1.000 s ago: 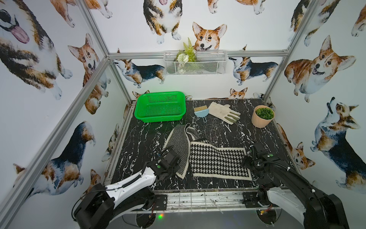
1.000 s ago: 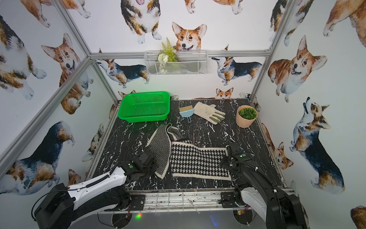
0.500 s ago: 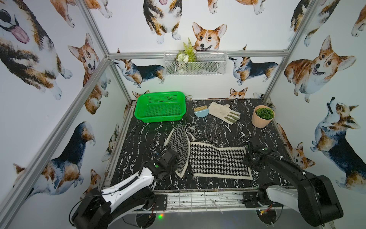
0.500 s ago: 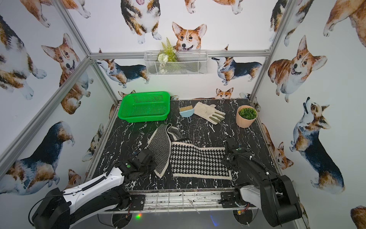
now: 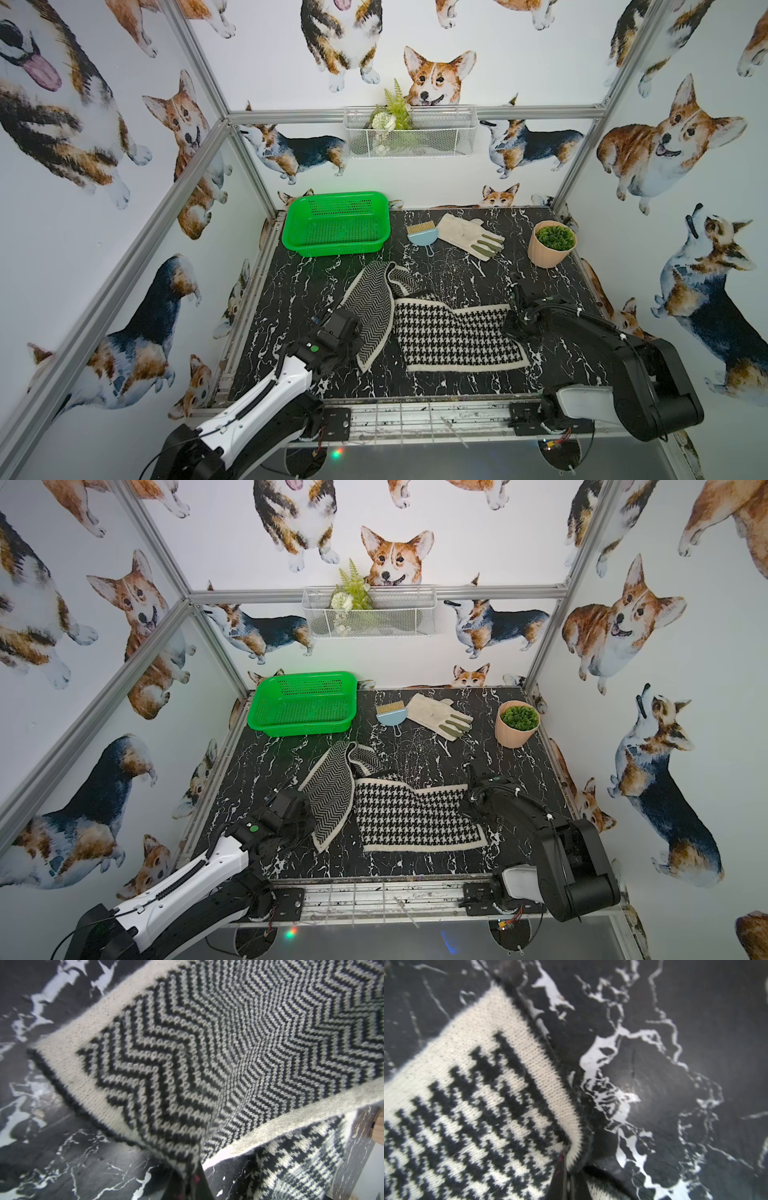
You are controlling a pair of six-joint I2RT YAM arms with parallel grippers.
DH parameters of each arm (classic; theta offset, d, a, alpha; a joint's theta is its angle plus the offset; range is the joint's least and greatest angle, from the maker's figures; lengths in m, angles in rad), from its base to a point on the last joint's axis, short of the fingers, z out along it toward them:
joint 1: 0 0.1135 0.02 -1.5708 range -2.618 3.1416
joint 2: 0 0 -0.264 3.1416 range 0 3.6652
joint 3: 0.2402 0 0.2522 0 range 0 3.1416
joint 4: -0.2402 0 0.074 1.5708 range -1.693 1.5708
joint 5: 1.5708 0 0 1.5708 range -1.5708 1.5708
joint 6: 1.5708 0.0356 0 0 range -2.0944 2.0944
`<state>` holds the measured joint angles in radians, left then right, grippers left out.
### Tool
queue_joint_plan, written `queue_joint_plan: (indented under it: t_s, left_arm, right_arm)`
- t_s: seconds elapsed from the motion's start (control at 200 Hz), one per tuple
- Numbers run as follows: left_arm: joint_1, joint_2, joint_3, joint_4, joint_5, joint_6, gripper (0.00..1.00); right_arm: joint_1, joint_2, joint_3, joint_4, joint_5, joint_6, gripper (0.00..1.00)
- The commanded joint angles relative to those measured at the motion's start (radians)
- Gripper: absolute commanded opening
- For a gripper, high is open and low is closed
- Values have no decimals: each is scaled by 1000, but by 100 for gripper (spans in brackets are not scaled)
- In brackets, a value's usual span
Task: Roll up the scarf and place it into the basket
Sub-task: Flatten out the scarf at the center of the board.
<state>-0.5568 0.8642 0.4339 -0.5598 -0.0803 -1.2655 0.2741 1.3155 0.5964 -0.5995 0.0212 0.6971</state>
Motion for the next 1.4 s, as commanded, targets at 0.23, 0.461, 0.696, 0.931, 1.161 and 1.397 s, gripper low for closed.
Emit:
queue_joint_plan:
  t_s: [0.23,0.461,0.696,0.931,1.161,1.397]
  left_arm:
    - [365,44,225,-156,105,303,0]
    - [633,163,481,-219,179,476,0]
    - [781,254,687,-231,171,612,0]
    - [857,351,803,-253,144,661,0]
    - [882,401,887,-294,13,705,0]
    - [910,428,941,-313,-10,705,0]
  right_arm:
    - [-148,-146,162,-88,-138,-113,0]
    - [-317,-188,546,-274,-212,-208,0]
    - [-464,-160,854,-320,-295,-167,0]
    - [-602,-50,1208,-423,-317,-121,0]
    - [-670,84,1566,-564,-260,-133,0]
    - [-706,215,1950,-681,-149,-130,0]
